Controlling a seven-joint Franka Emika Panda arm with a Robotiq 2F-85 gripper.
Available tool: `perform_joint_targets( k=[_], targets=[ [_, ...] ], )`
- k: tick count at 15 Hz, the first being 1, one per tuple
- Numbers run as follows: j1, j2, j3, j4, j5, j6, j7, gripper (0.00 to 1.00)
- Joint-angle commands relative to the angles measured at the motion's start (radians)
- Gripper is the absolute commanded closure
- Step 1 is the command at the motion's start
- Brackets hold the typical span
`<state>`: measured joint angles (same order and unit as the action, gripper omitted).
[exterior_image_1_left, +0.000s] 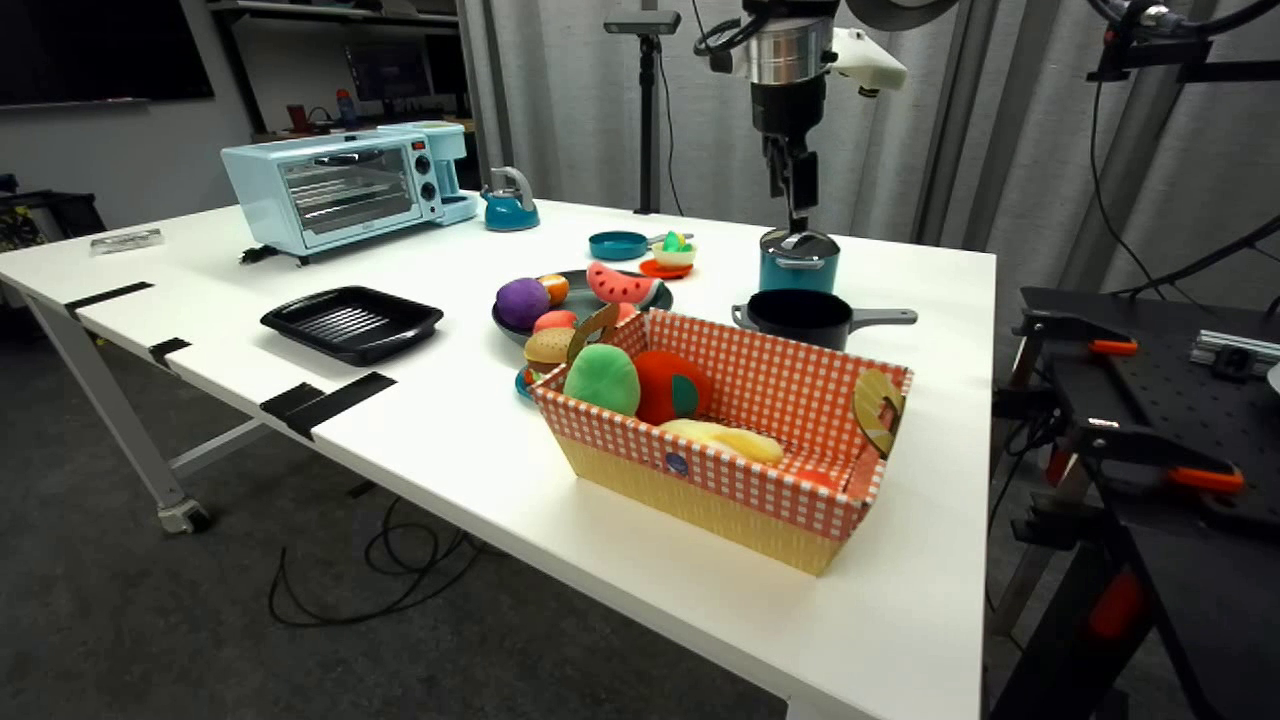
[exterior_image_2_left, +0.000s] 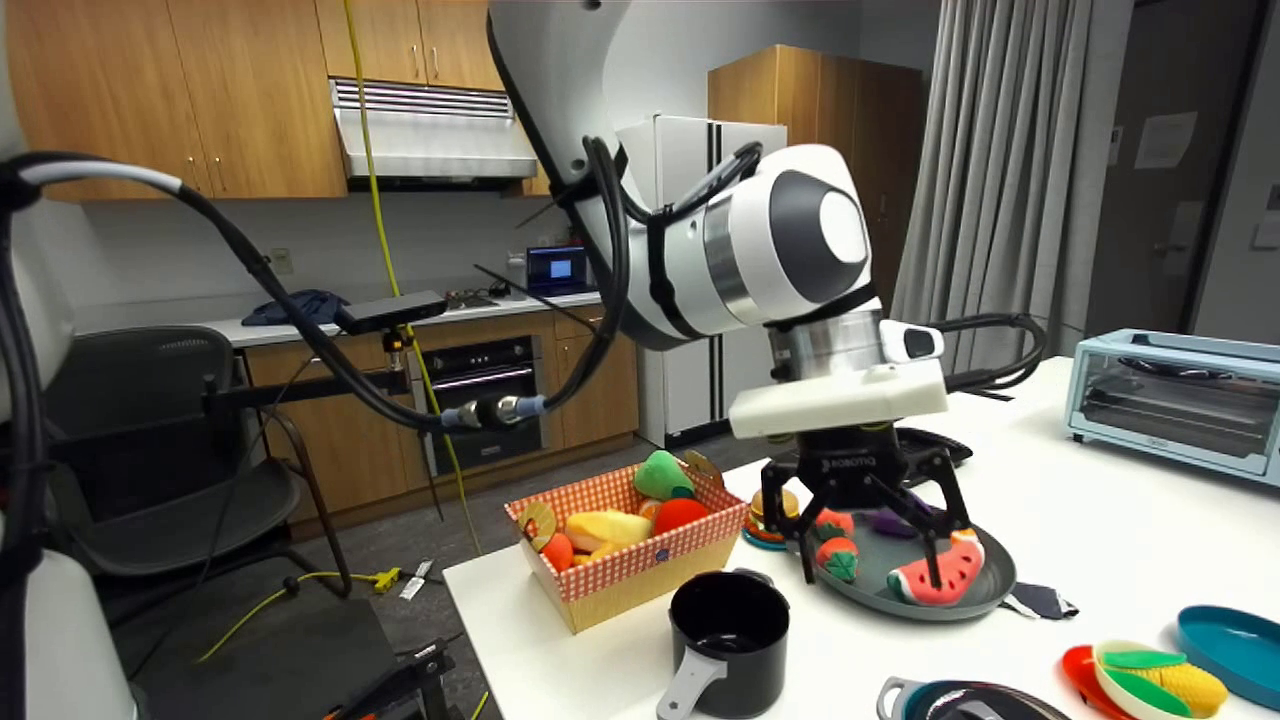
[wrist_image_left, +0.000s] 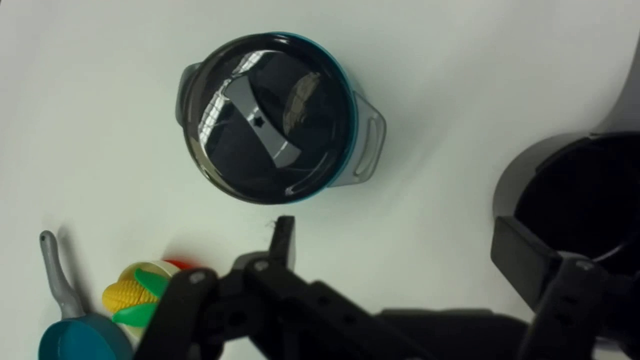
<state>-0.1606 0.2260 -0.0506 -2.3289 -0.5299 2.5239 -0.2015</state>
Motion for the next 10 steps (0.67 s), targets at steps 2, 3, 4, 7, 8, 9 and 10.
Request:
perform_joint_targets(
  k=[2, 3, 4, 7, 8, 9, 10],
  targets=[
    [0.050, -0.039, 0.014, 0.089, 0.259, -0.115, 0.058, 0.00],
    [0.060, -0.033, 0.012, 0.126, 0.292, -0.143, 0.089, 0.00],
    [0.067, -0.029, 0.010, 0.157, 0.321, -0.163, 0.119, 0.00],
    [0.080, -0.011, -0.003, 0.248, 0.374, -0.215, 0.227, 0.00],
    [0.084, -0.004, -0.008, 0.277, 0.377, -0.240, 0.263, 0.00],
    [0.088, 0.004, -0.014, 0.307, 0.369, -0.275, 0.304, 0.00],
    [0.091, 0.012, -0.018, 0.335, 0.359, -0.316, 0.335, 0.00]
  ],
)
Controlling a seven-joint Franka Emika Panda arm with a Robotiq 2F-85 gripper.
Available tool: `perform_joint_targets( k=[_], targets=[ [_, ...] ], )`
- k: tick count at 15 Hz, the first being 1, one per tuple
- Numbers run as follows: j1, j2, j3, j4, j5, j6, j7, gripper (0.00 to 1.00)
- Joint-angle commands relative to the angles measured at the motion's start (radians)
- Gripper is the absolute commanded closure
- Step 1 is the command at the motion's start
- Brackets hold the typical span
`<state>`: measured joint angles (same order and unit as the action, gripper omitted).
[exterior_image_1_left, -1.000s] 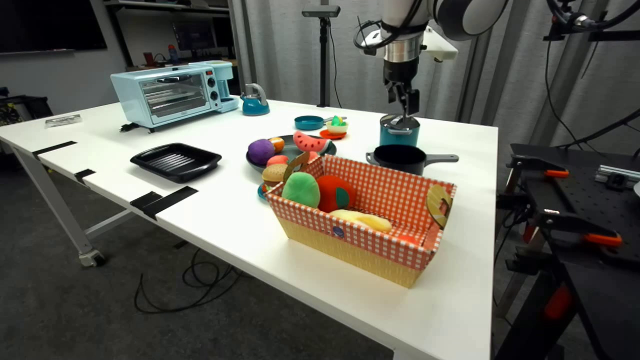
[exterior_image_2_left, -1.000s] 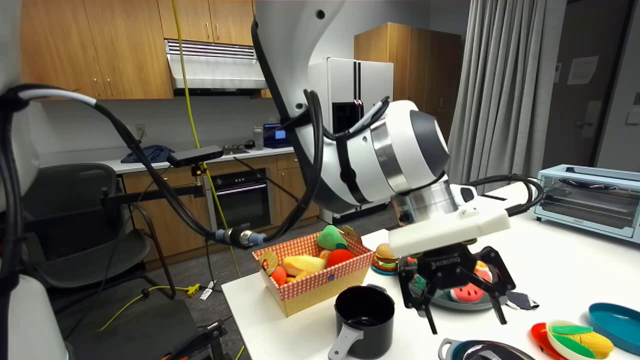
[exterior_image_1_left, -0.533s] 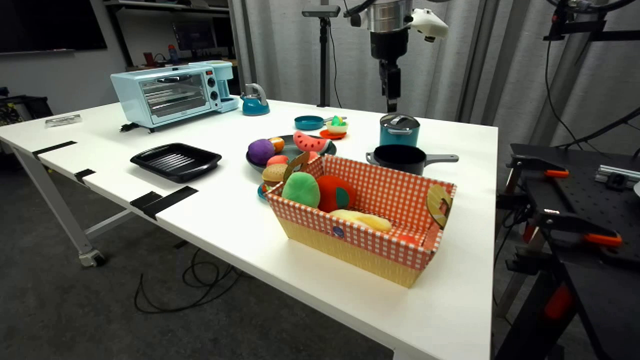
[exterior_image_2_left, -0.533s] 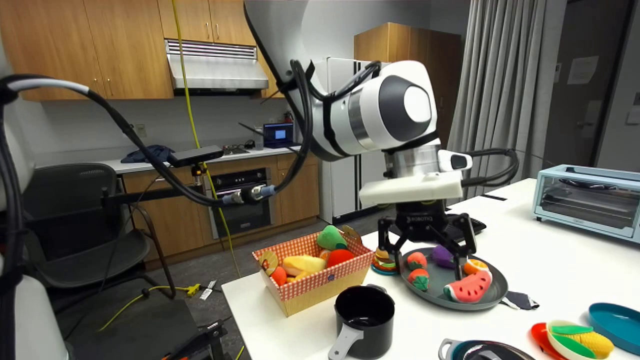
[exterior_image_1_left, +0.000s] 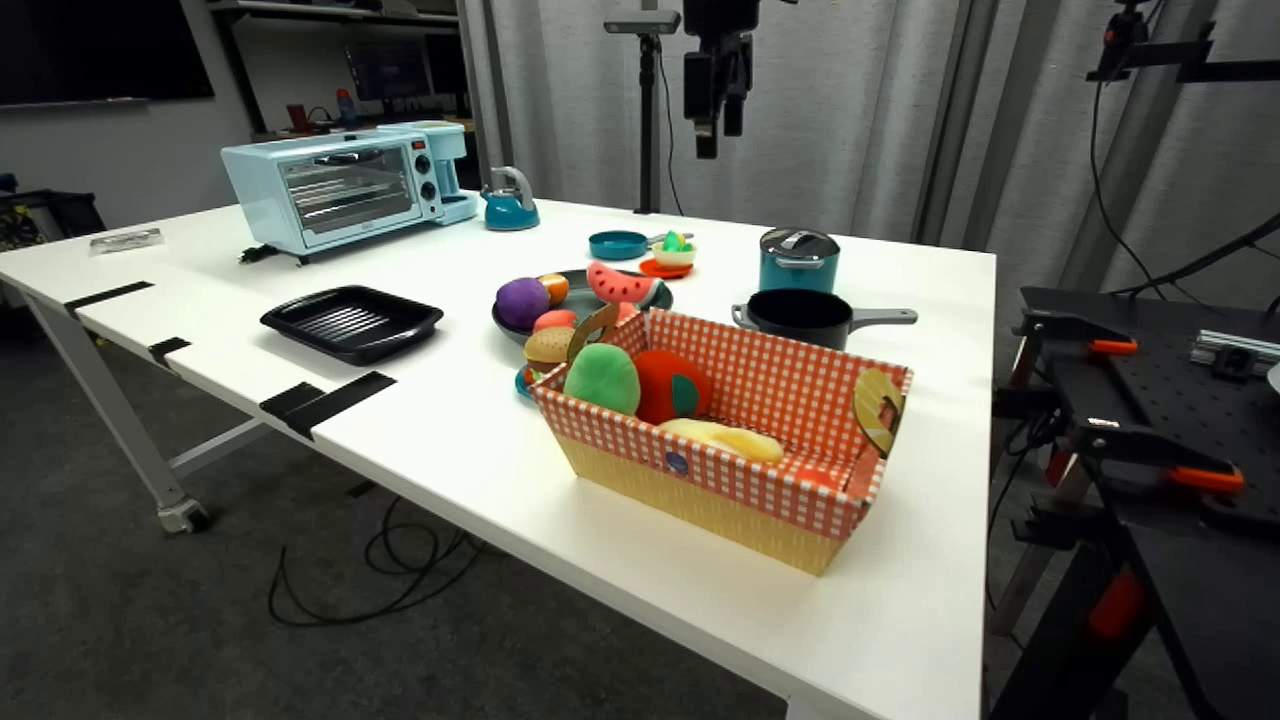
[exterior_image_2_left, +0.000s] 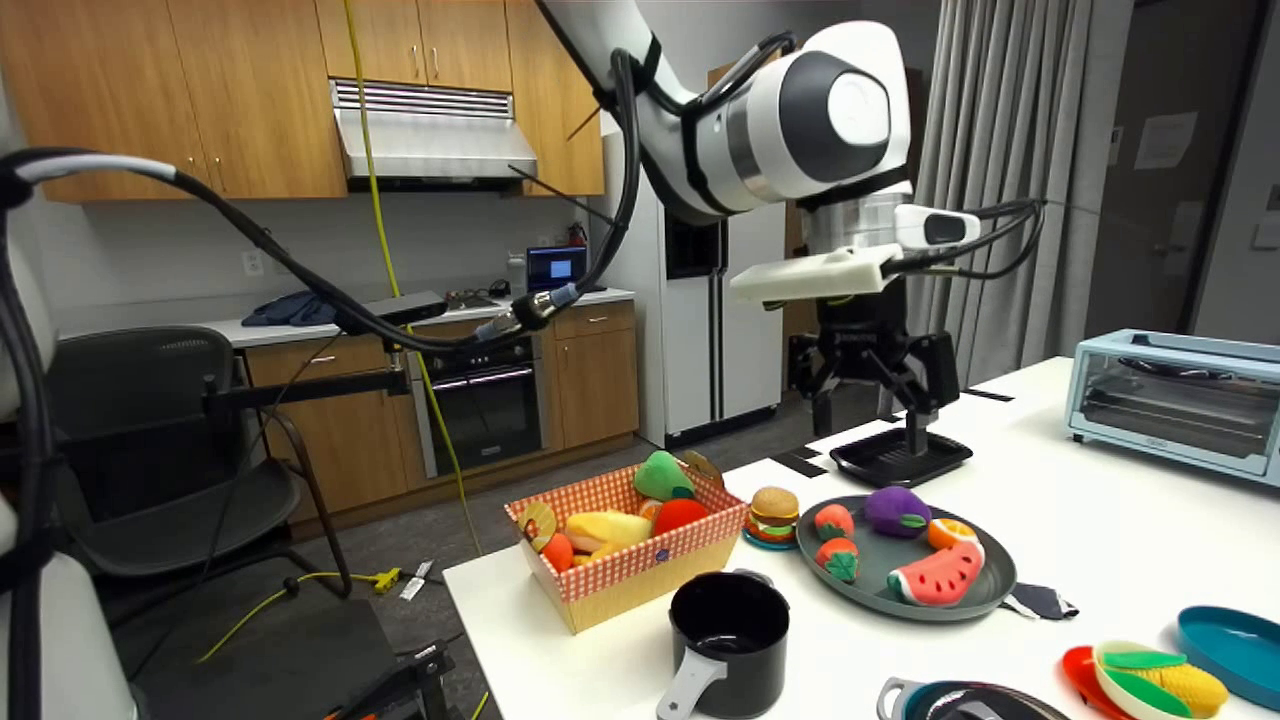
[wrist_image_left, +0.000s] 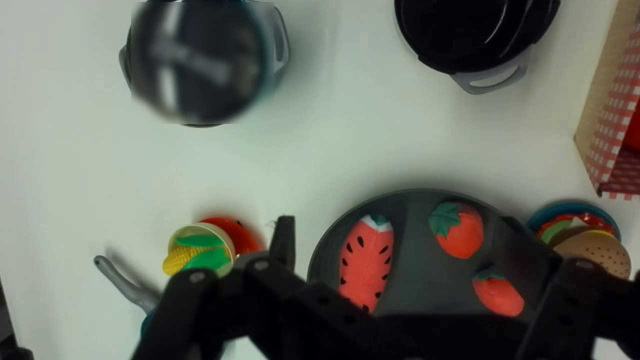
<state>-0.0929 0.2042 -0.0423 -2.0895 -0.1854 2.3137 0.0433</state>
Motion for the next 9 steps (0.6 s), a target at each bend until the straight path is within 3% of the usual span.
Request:
perform_joint_targets(
  k=[1, 6, 7, 9],
  targets=[
    [0.024, 0.042, -0.028, 0.121, 0.013, -0.143, 0.115, 0.00],
    [0.031, 0.082, -0.041, 0.203, -0.032, -0.255, 0.175, 0.00],
    [0.023, 0.050, -0.034, 0.152, -0.006, -0.206, 0.137, 0.00],
    [0.024, 0.066, -0.038, 0.169, -0.010, -0.217, 0.143, 0.00]
  ],
)
